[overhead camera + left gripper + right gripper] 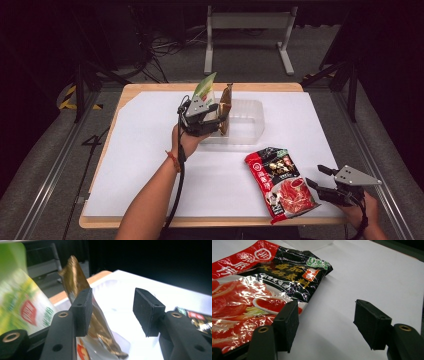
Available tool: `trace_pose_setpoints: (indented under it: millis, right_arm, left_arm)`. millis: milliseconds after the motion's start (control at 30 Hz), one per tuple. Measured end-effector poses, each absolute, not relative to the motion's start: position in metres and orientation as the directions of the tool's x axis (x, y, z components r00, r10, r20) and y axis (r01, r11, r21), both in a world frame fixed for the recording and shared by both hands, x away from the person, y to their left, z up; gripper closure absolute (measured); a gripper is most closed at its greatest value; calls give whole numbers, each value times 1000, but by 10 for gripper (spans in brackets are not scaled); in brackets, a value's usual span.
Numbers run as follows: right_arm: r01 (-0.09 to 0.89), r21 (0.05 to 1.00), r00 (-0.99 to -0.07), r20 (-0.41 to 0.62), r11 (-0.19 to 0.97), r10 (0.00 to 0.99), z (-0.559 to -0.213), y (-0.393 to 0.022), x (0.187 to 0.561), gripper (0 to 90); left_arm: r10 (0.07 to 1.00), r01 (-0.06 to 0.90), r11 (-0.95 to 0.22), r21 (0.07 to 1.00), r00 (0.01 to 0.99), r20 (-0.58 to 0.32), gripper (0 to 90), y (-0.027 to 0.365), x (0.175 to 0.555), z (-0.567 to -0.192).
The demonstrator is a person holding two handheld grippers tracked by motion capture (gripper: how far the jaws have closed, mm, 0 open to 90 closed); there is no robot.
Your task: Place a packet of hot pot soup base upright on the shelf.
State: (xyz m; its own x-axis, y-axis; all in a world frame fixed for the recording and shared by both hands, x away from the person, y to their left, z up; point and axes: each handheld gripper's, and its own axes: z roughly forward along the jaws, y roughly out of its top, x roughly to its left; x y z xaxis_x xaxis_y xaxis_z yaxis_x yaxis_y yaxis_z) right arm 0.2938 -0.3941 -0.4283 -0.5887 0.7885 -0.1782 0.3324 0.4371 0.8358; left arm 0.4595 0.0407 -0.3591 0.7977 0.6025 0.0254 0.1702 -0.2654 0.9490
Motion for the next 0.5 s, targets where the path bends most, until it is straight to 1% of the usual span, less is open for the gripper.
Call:
trace_pose_setpoints:
  millis: [100, 333, 500]
  right_arm:
    - [333, 837, -588, -176, 434, 790, -428, -395, 294, 379]
    - [333, 837, -590, -174, 434, 789, -428, -396, 293, 407]
    - [339, 834, -588, -172, 434, 790, -428, -397, 294, 472]
  left_arm:
    - [594, 172, -272, 947, 804, 25, 510, 44, 455, -361]
    - [571, 155, -316, 936, 819, 57, 437, 54, 442, -363]
    - [573, 141, -351, 926, 814, 94, 376, 66, 429, -366]
